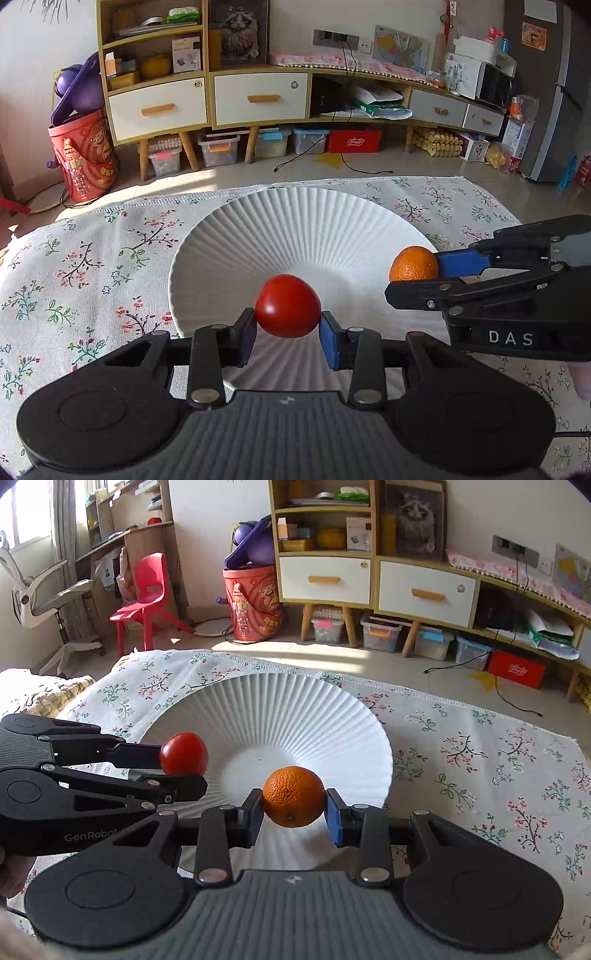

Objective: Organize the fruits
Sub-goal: 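Carry tomato and mandarin over the white plate while both tools open to release, then withdraw both open tools from the plate back toward the remaining fruits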

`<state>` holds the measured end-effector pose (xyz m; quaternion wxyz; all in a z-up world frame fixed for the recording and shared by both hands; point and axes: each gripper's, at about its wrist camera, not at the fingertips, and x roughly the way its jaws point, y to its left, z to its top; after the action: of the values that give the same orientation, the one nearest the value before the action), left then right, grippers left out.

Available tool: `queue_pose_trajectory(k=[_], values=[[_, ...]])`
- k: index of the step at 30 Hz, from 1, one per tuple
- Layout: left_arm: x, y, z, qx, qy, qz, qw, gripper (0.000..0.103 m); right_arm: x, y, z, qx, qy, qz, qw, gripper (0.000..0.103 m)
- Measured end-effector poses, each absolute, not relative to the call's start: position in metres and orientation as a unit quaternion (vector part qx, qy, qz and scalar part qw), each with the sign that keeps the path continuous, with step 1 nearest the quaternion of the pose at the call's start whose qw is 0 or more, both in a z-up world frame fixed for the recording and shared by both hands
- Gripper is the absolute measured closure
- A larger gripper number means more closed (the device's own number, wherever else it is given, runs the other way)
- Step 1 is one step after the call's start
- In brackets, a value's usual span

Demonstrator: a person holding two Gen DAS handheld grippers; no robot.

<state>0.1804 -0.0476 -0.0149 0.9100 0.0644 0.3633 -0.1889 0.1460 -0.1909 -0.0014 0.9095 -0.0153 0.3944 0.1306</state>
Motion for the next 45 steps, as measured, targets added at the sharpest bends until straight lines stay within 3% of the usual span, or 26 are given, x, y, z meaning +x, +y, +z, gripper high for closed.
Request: queue_pose_trajectory(k=[20, 28, 32, 45], values=[[0.192, -0.052, -0.017, 0.072, 0.36, -0.198, 0.909, 0.079, 0.154, -0.183, -0.009, -0.047, 0.397, 0.147, 0.905, 0.069], [0.183, -0.046, -0.006, 0.066, 0.36, -0.192, 0.91, 0.065, 0.145, -0.188, 0.004, -0.041, 0.385, 0.147, 0.91, 0.053], [0.173, -0.042, 0.001, 0.069, 0.357, -0.189, 0.912, 0.063, 0.136, -0.19, 0.013, -0.034, 0.379, 0.14, 0.914, 0.046], [0.128, -0.028, 0.019, 0.066, 0.351, -0.186, 0.915, 0.051, 0.105, -0.186, 0.03, -0.018, 0.37, 0.12, 0.921, 0.038]])
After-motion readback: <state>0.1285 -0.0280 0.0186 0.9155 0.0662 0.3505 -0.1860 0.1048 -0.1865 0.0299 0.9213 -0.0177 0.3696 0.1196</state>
